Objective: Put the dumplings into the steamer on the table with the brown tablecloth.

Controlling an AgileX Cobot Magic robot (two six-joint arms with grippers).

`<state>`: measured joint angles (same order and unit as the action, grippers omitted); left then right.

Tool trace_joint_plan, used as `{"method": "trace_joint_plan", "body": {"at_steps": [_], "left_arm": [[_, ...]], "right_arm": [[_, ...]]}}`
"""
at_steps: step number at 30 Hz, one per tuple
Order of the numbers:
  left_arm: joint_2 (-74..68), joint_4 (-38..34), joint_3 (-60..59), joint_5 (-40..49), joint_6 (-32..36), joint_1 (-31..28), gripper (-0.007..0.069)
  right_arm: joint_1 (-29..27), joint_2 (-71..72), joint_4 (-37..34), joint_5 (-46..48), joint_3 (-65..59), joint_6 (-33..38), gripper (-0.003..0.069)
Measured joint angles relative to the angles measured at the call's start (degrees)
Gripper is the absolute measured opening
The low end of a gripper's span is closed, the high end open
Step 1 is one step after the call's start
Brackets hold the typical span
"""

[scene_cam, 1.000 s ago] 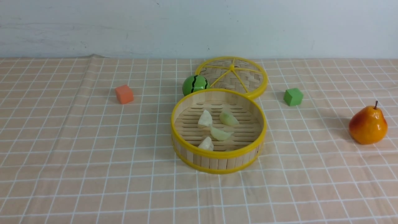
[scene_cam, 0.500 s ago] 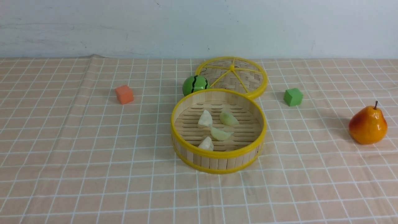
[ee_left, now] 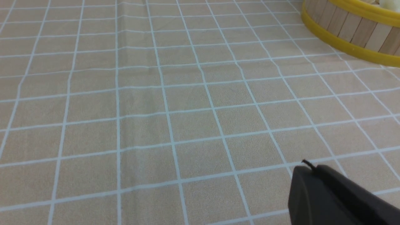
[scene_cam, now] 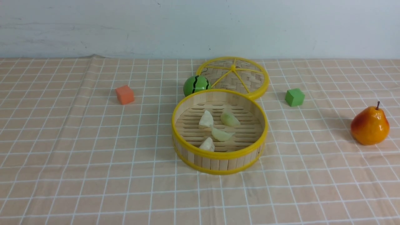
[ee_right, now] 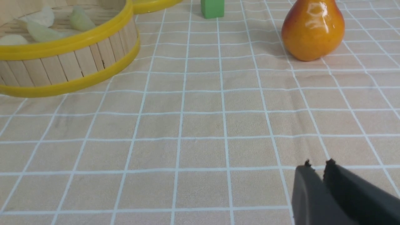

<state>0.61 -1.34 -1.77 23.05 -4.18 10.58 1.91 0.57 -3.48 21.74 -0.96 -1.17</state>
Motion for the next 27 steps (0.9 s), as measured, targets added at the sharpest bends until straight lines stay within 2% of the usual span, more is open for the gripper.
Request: {"method": "trace_joint_plan", "body": {"at_steps": [27], "left_arm": [[0.00, 0.00, 0.00, 0.00, 0.00, 0.00, -0.0013]], "right_arm": [[0.00, 0.00, 0.00, 0.00, 0.00, 0.00, 0.0113]]}}
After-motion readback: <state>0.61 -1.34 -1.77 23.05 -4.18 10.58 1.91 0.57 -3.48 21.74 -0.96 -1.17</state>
